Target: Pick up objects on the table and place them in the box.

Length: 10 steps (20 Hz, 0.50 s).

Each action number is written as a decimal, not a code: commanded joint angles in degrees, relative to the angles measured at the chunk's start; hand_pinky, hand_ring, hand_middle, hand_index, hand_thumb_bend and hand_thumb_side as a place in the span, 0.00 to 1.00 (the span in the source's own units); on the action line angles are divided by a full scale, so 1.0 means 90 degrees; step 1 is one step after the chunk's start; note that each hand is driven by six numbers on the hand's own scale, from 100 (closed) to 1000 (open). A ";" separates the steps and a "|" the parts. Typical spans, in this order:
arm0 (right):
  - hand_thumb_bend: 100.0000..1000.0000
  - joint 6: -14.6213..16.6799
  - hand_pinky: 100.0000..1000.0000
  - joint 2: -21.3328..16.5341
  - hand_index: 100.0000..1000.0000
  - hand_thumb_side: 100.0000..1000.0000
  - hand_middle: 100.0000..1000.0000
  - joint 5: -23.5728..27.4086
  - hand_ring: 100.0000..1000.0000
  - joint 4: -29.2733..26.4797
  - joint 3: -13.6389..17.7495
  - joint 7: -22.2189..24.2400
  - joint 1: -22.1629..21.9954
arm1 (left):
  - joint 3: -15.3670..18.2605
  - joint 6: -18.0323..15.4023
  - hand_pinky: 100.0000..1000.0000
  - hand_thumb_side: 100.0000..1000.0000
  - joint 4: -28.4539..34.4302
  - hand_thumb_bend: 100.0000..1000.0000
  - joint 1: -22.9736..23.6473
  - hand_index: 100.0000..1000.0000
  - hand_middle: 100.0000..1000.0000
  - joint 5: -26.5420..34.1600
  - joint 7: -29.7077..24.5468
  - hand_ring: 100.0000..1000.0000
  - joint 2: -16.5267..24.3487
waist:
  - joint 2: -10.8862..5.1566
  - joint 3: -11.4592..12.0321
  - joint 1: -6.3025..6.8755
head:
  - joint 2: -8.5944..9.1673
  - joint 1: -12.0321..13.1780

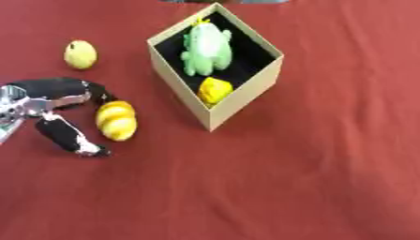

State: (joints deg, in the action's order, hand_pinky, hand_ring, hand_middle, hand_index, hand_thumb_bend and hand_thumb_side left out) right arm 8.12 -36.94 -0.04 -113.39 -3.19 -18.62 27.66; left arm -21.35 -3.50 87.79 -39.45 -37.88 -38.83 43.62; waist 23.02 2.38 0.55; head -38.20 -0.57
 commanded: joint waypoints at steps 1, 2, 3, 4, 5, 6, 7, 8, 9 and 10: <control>0.00 0.0001 0.83 -0.0079 0.75 0.77 0.73 0.0025 0.77 -0.0133 0.0075 -0.0030 0.0022 | -0.0019 -0.0061 0.85 0.46 -0.0139 0.53 -0.0052 0.91 0.77 -0.0213 0.0115 0.82 0.0036 | -0.0091 -0.0010 -0.0006 | 0.0055 -0.0003; 0.00 0.0000 0.83 -0.0075 0.75 0.77 0.73 0.0026 0.77 -0.0133 0.0075 -0.0034 0.0017 | -0.0017 -0.0055 0.84 0.47 -0.0162 0.51 -0.0063 0.90 0.76 -0.0237 0.0180 0.81 0.0013 | -0.0087 -0.0012 -0.0006 | 0.0055 -0.0007; 0.00 0.0000 0.83 -0.0072 0.75 0.77 0.73 0.0027 0.77 -0.0133 0.0076 -0.0037 0.0013 | -0.0018 -0.0047 0.83 0.48 -0.0182 0.50 -0.0070 0.89 0.75 -0.0251 0.0244 0.80 -0.0004 | -0.0085 -0.0014 -0.0006 | 0.0056 -0.0010; 0.00 -0.0001 0.83 -0.0068 0.75 0.77 0.73 0.0028 0.77 -0.0133 0.0078 -0.0042 0.0008 | -0.0019 -0.0039 0.83 0.48 -0.0200 0.49 -0.0078 0.89 0.74 -0.0253 0.0303 0.80 -0.0023 | -0.0082 -0.0016 -0.0006 | 0.0056 -0.0013; 0.00 -0.0002 0.83 -0.0065 0.75 0.77 0.73 0.0028 0.77 -0.0133 0.0081 -0.0047 0.0002 | -0.0021 -0.0031 0.82 0.49 -0.0218 0.47 -0.0087 0.88 0.74 -0.0252 0.0361 0.79 -0.0040 | -0.0079 -0.0019 -0.0005 | 0.0058 -0.0016; 0.00 -0.0003 0.83 -0.0062 0.75 0.77 0.73 0.0028 0.77 -0.0133 0.0084 -0.0053 -0.0003 | -0.0021 -0.0020 0.82 0.50 -0.0237 0.46 -0.0094 0.87 0.73 -0.0251 0.0419 0.79 -0.0055 | -0.0076 -0.0021 -0.0005 | 0.0060 -0.0019; 0.00 -0.0004 0.83 -0.0060 0.75 0.77 0.73 0.0027 0.77 -0.0133 0.0087 -0.0060 -0.0008 | -0.0020 -0.0008 0.81 0.50 -0.0259 0.46 -0.0098 0.87 0.73 -0.0244 0.0477 0.78 -0.0070 | -0.0072 -0.0024 -0.0004 | 0.0064 -0.0023; 0.00 -0.0006 0.83 -0.0056 0.75 0.78 0.73 0.0027 0.77 -0.0133 0.0090 -0.0067 -0.0014 | -0.0016 0.0006 0.80 0.52 -0.0281 0.43 -0.0102 0.86 0.71 -0.0232 0.0534 0.77 -0.0085 | -0.0069 -0.0027 -0.0004 | 0.0069 -0.0028; 0.00 -0.0008 0.83 -0.0054 0.75 0.78 0.73 0.0028 0.77 -0.0133 0.0092 -0.0074 -0.0020 | -0.0011 0.0023 0.80 0.53 -0.0302 0.42 -0.0104 0.85 0.70 -0.0216 0.0595 0.76 -0.0100 | -0.0066 -0.0030 -0.0004 | 0.0074 -0.0031; 0.00 -0.0007 0.83 -0.0052 0.75 0.78 0.73 0.0027 0.77 -0.0133 0.0095 -0.0079 -0.0027 | -0.0006 0.0041 0.79 0.53 -0.0322 0.41 -0.0107 0.84 0.69 -0.0200 0.0660 0.75 -0.0114 | -0.0062 -0.0033 -0.0002 | 0.0081 -0.0034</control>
State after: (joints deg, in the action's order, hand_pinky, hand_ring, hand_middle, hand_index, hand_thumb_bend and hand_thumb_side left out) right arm 8.04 -36.54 0.00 -113.39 -3.16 -19.03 27.14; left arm -21.32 -3.36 85.79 -40.35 -39.42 -33.44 42.10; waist 23.29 2.15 0.58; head -38.18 -0.68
